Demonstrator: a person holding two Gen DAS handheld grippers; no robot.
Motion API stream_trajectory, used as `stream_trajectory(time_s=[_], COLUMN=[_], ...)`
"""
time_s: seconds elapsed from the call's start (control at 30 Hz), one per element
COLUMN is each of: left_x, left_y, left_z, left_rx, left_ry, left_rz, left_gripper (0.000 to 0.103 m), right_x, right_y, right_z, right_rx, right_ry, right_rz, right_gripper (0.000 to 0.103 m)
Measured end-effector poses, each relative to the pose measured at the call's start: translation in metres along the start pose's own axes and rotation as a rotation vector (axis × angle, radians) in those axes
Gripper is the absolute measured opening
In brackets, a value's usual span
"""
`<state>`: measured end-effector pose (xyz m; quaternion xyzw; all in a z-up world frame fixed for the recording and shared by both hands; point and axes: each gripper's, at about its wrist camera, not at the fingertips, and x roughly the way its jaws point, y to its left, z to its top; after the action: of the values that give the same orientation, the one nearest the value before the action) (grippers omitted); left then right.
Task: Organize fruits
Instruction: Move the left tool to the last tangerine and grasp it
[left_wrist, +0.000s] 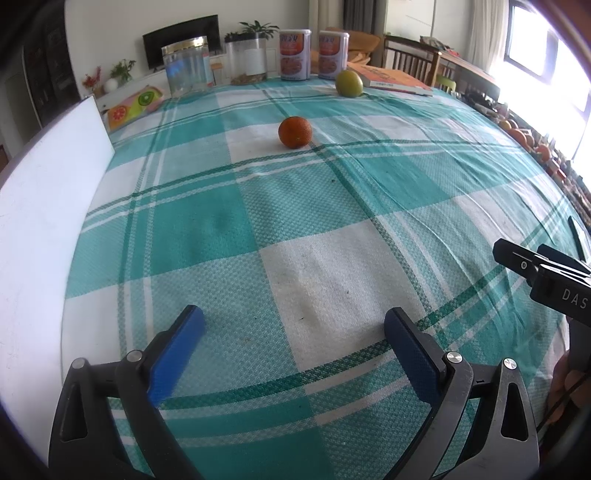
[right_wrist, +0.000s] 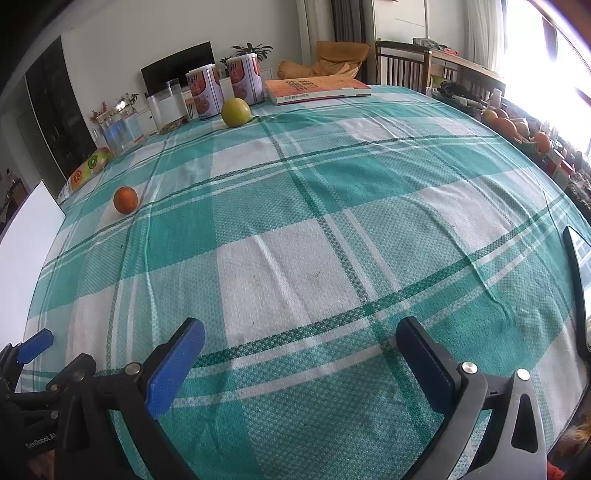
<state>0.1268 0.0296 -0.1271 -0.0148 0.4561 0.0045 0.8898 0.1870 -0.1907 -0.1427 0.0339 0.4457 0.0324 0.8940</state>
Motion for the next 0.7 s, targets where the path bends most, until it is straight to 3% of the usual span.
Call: stream_trajectory(time_s=[0.17,0.27,0.4,0.5,0.57,0.63,0.7], left_x=[0.009,0.03,0.063,0.074,0.078,0.084,0.079], left_y=[0.006,-0.001,-0.003,-0.001,-0.003,-0.009,-0.01], left_z=[0.044,0.079,0.115,0.125,0.125,0.125,0.123], left_rx=[-0.121,-0.09,-0.037,-0.029,-0.005,0.032,0.037], left_ry=[-0.038,-0.08,-0.079,-0.093,-0.095,-0.067,-0.083], left_rz=[-0.046,-0.001,0.057,0.051,0.034,0.019,-0.001], left_gripper=[0.099,0.098,0.097,0.096,0.081,0.047,0.031], right_x=[0.001,0.001,0.001,0.001,0.001,0.001,0.001], right_y=[0.001,0.0,0.0,0.0,0.0,0.0,0.0], right_z=[0.0,0.0,0.0,0.0,0.0,0.0,0.0], right_rx=[-0.007,-0.005,-0.002,-0.004,-0.004,-0.004,-0.003], right_ry=[0.004,0.003,0.002,0.002,0.003,0.003,0.002], right_rz=[-0.006,-0.003,0.001,0.002,0.002,0.001,0.003], right_gripper=[0.103,0.103,0.103,0.103,0.103,0.103,0.103])
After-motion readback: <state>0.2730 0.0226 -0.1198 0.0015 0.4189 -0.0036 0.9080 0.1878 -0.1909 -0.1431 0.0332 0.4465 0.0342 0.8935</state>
